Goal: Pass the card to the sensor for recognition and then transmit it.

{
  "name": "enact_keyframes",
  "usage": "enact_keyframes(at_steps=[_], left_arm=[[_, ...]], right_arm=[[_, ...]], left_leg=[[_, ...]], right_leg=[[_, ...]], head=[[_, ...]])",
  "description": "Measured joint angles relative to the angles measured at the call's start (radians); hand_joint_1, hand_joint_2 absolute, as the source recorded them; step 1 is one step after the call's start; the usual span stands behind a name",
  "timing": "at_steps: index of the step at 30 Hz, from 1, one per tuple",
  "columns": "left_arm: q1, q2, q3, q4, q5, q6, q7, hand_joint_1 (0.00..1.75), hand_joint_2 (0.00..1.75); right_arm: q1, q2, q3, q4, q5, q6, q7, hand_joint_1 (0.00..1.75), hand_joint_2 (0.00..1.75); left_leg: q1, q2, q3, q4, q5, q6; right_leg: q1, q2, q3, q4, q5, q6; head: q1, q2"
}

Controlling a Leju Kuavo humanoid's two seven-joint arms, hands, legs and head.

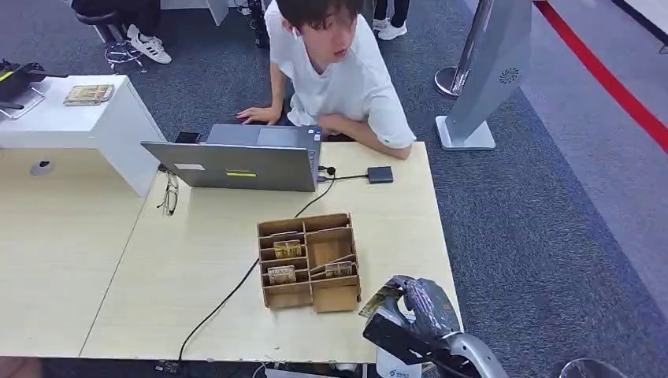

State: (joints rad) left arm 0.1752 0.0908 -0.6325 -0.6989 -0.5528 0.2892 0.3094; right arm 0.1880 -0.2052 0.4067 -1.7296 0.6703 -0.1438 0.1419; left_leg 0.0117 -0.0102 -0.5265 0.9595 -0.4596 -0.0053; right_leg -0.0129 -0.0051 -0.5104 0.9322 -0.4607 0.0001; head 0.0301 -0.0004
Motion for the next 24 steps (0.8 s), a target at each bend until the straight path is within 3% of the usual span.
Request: enact_keyframes(at_steps=[24], left_arm=[[0.01, 0.0, 0.004, -0.008, -0.013, -0.001, 0.0, 0.0, 0.0]], right_arm=[[0.0, 0.001, 0.0, -0.038, 0.017, -0.003, -0.023, 1.75, 1.75]], left_leg=[[0.0, 0.0, 0.0, 0.0, 0.0, 0.0]], right_leg=[[0.0, 0.0, 0.0, 0.0, 0.0, 0.0]], head=[[0.0, 0.0]])
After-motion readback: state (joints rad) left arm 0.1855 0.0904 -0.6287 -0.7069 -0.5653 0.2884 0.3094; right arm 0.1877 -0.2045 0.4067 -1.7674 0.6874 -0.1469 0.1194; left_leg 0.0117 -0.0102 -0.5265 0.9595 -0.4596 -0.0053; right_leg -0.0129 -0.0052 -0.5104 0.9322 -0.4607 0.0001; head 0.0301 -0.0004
